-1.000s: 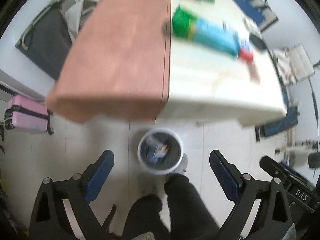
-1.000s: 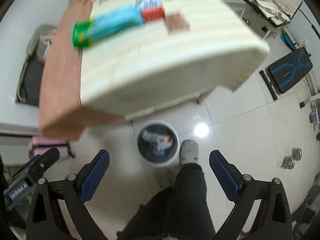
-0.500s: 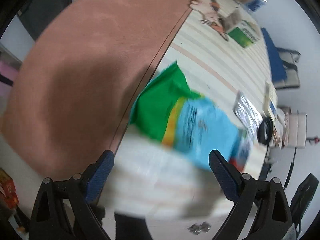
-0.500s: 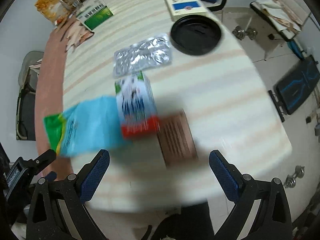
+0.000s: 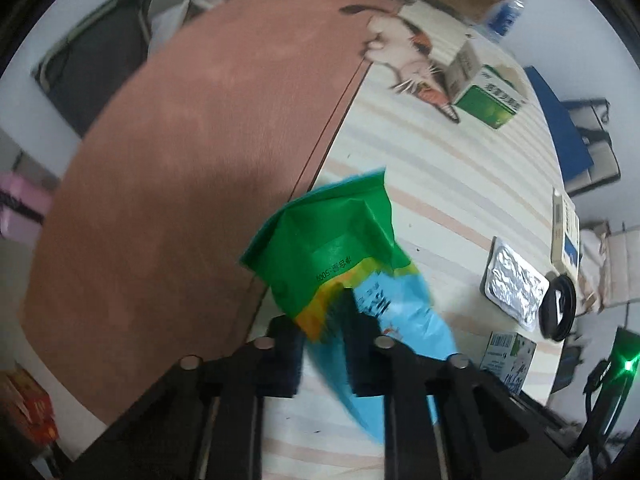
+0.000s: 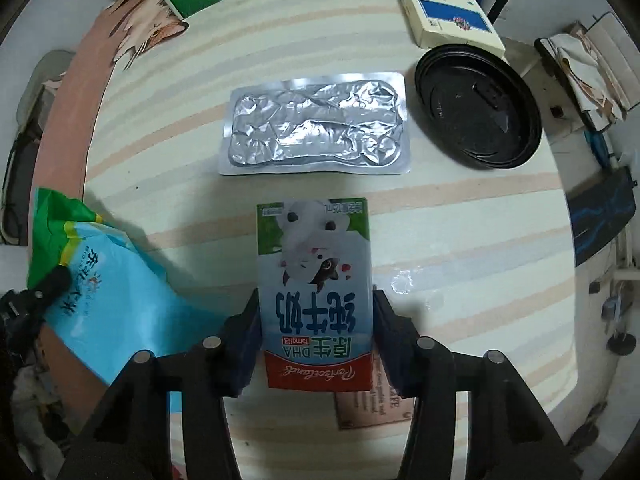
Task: Collect trash
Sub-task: 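Grasp the green-blue rice bag with the left tool while the right tool grasps the milk carton, then carry the rice bag and milk carton to the bin and release both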
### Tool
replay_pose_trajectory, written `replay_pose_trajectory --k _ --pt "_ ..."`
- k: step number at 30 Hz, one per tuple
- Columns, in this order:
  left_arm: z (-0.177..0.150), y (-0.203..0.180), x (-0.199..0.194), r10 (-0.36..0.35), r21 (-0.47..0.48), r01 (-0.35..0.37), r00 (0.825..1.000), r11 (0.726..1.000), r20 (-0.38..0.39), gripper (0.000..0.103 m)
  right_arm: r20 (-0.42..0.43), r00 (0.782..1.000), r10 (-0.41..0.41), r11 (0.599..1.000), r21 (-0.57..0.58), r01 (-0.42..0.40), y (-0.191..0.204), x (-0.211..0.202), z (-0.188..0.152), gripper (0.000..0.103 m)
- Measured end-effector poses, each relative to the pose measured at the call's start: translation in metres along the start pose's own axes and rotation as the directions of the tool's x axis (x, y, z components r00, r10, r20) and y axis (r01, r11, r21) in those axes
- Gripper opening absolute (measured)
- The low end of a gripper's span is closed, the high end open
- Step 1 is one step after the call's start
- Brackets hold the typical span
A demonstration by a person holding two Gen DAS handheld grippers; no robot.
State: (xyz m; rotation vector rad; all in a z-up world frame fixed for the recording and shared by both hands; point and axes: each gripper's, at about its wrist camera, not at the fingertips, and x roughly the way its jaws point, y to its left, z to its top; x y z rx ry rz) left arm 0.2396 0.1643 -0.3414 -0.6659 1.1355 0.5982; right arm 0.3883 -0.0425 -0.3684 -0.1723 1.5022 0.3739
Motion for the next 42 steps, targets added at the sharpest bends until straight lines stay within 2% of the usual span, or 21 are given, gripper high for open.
replay_pose_trajectory --k 2,8,13,20,25,29,33,37,42 --pt "-0.003 -0.001 -0.012 0.022 0.043 -0.023 0.999 0.999 0.028 0.007 -0.009 1.000 0.026 1.000 0.011 -0.026 -0.002 -0.001 -0.002 0.053" --pt "-0.016 -0.007 -0.042 0.055 0.150 -0.069 0.994 0.986 0.099 0.003 0.032 0.999 0.030 0.999 -0.017 -0.030 0.000 -0.019 -0.017 0.053" --pt "-0.030 0.000 -0.064 0.054 0.200 -0.082 0.989 0.976 0.140 0.002 0.074 0.996 0.040 0.999 -0.037 -0.037 0.007 -0.039 -0.038 0.053" --pt "-0.065 0.027 -0.105 0.008 0.236 -0.047 0.986 0.971 0.164 0.002 0.127 0.989 0.078 0.997 -0.039 -0.073 0.022 -0.074 -0.094 0.053" --pt "-0.104 0.051 -0.135 -0.047 0.276 0.001 0.986 0.961 0.160 0.002 0.168 0.979 0.115 0.993 -0.039 -0.110 0.024 -0.102 -0.155 0.053" --pt "-0.140 0.076 -0.146 -0.114 0.284 0.079 0.988 0.956 0.109 0.002 0.187 0.974 0.132 0.991 -0.025 -0.129 0.027 -0.113 -0.211 0.053" --pt "-0.175 0.100 -0.131 -0.174 0.245 0.171 0.985 0.954 -0.009 0.002 0.154 0.978 0.138 0.990 0.010 -0.141 0.026 -0.103 -0.269 0.053" --pt "-0.207 0.116 -0.092 -0.187 0.204 0.210 0.974 0.956 -0.128 0.002 0.081 0.990 0.120 0.991 0.053 -0.124 0.015 -0.068 -0.316 0.053" --pt "-0.236 0.129 -0.013 -0.176 0.134 0.213 0.954 0.968 -0.243 0.002 -0.019 0.994 0.111 0.986 0.124 -0.107 -0.003 0.008 -0.351 0.052"
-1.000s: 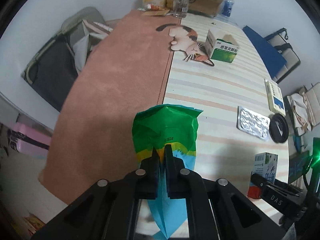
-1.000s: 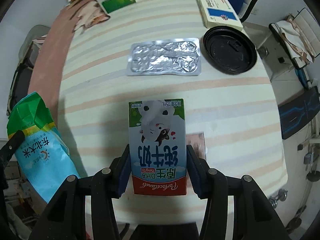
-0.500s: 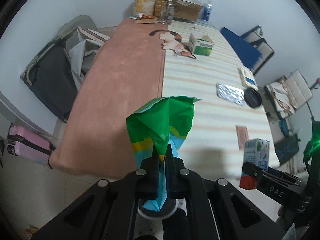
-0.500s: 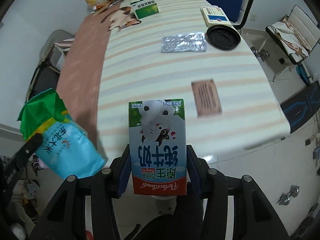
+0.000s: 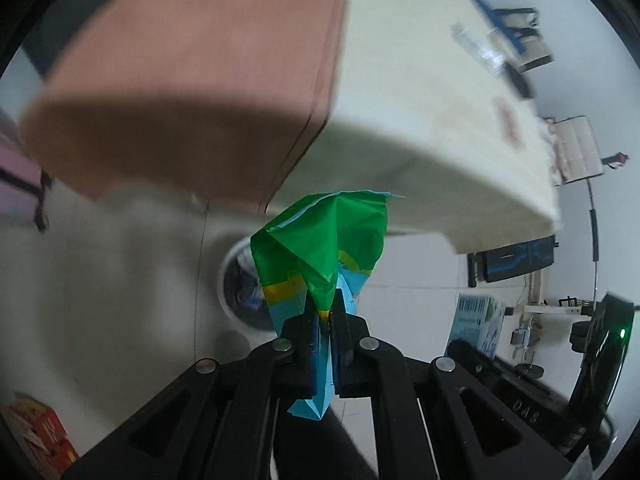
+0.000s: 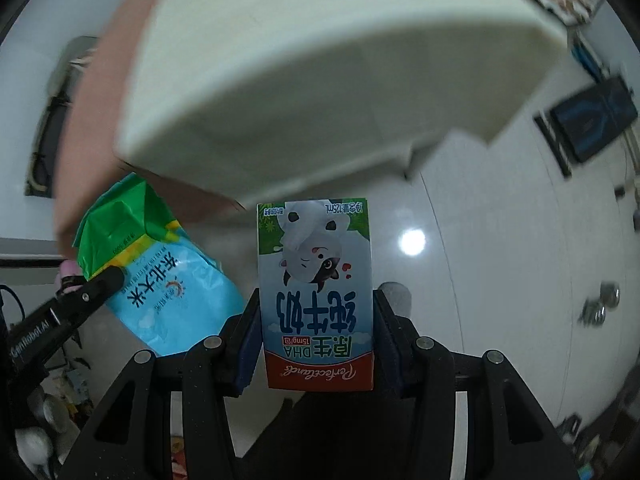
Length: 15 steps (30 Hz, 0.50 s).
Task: Collect trash
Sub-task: 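Carry the rice bag and milk carton to the bin and release both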
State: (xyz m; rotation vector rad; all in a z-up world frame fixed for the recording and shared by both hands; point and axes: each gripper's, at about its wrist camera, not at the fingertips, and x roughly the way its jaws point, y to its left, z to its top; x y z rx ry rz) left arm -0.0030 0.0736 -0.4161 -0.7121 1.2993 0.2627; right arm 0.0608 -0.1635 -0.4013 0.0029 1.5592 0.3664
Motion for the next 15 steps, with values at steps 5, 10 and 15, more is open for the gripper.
replay_pose_trajectory --k 5,10,15 --pt "0.000 0.027 0.098 0.011 -0.057 -0.015 0.997 0.998 -0.080 0.003 -0.074 0.997 0.013 0.999 0.043 -0.010 -0.026 0.096 -0.011 0.053" --pt "-0.004 0.053 0.201 0.020 -0.083 -0.034 0.986 0.996 -0.163 0.003 -0.109 0.993 0.034 0.999 0.030 -0.031 -0.043 0.189 -0.008 0.053" --pt "-0.013 0.075 0.269 0.035 -0.063 -0.051 0.972 0.997 -0.231 0.008 -0.154 0.987 0.054 0.998 -0.020 -0.057 -0.045 0.272 -0.005 0.053"
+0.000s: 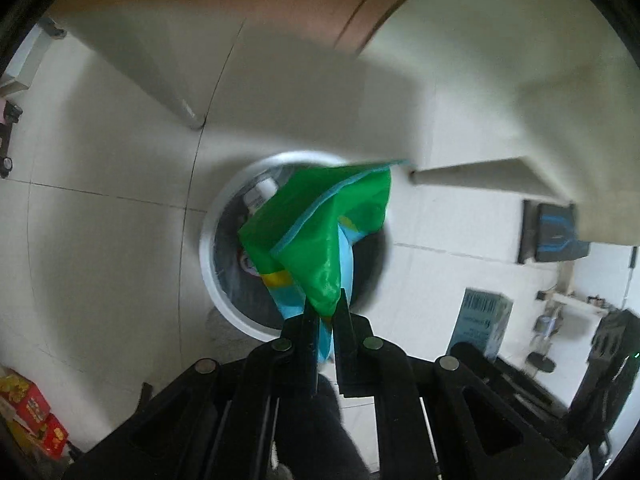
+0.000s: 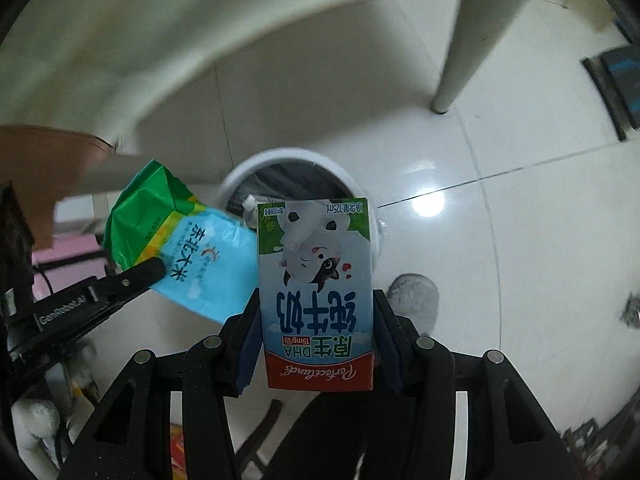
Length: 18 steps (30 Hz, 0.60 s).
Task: Collect trash
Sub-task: 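Carry the rice bag and milk carton to the bin and release both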
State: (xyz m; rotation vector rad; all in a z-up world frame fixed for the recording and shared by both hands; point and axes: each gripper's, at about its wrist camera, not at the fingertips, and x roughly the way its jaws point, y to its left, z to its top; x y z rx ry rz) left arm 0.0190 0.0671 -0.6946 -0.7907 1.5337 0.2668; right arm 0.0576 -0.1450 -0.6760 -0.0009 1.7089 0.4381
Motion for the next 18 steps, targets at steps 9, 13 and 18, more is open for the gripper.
replay_pose_trajectory --k 9,13,18 --pt "-0.013 0.039 0.025 0.105 -0.013 -0.105 0.994 0.994 0.034 0.103 -0.088 0.995 0.038 0.999 -0.009 -0.039 -0.007 0.083 0.007 0.095" --pt "-0.017 0.039 0.014 0.188 0.011 -0.190 0.978 0.982 0.091 0.103 -0.079 0.996 -0.035 0.999 -0.040 0.031 -0.005 0.088 0.005 0.100" --pt "-0.022 0.050 0.004 0.306 0.055 -0.318 0.938 0.946 0.165 0.103 -0.046 0.987 -0.156 0.984 -0.093 0.152 0.002 0.085 0.006 0.101"
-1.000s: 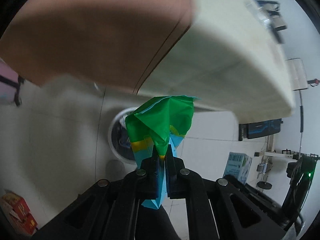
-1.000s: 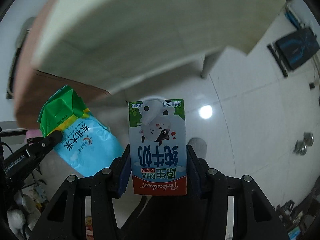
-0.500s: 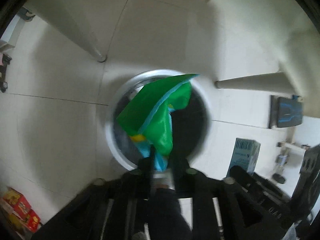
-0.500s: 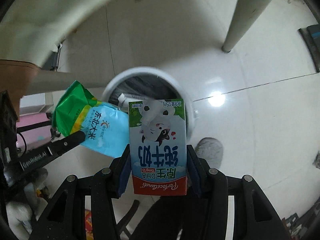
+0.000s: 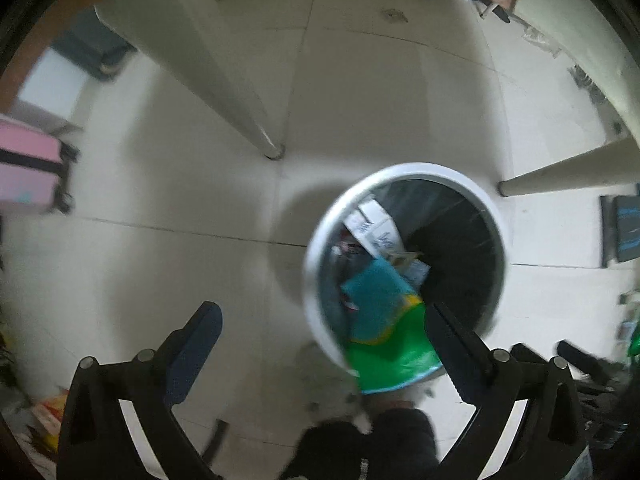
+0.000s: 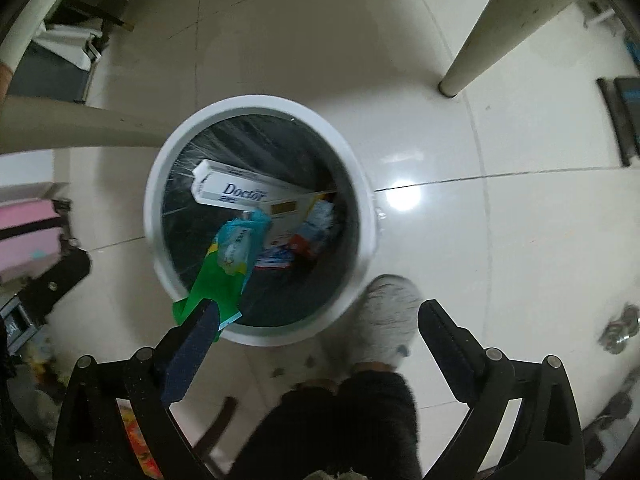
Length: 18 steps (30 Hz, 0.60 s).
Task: Collect trash
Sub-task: 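Carry the rice bag and milk carton to the bin and release both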
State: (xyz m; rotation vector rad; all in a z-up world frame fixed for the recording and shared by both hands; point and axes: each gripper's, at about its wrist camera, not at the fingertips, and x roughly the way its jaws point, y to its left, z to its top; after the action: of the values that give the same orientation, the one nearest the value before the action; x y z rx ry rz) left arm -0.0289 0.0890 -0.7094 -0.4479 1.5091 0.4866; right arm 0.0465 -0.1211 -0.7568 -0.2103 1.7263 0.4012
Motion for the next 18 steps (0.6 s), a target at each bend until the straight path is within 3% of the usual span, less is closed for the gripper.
replay_pose_trajectory --k 9,18 --pt "-0.012 -0.006 -0.024 0.020 0.045 -0.019 1.000 0.999 -0.024 0.103 0.011 0.996 -0.084 0.996 -0.003 0.084 0.004 -0.020 -0.011 0.101" --pt "-0.029 -0.012 -0.086 0.013 0.063 -0.012 1.000 0.998 -0.018 0.103 0.048 0.994 -0.101 0.995 0.008 0.101 0.006 -0.092 -0.032 0.101"
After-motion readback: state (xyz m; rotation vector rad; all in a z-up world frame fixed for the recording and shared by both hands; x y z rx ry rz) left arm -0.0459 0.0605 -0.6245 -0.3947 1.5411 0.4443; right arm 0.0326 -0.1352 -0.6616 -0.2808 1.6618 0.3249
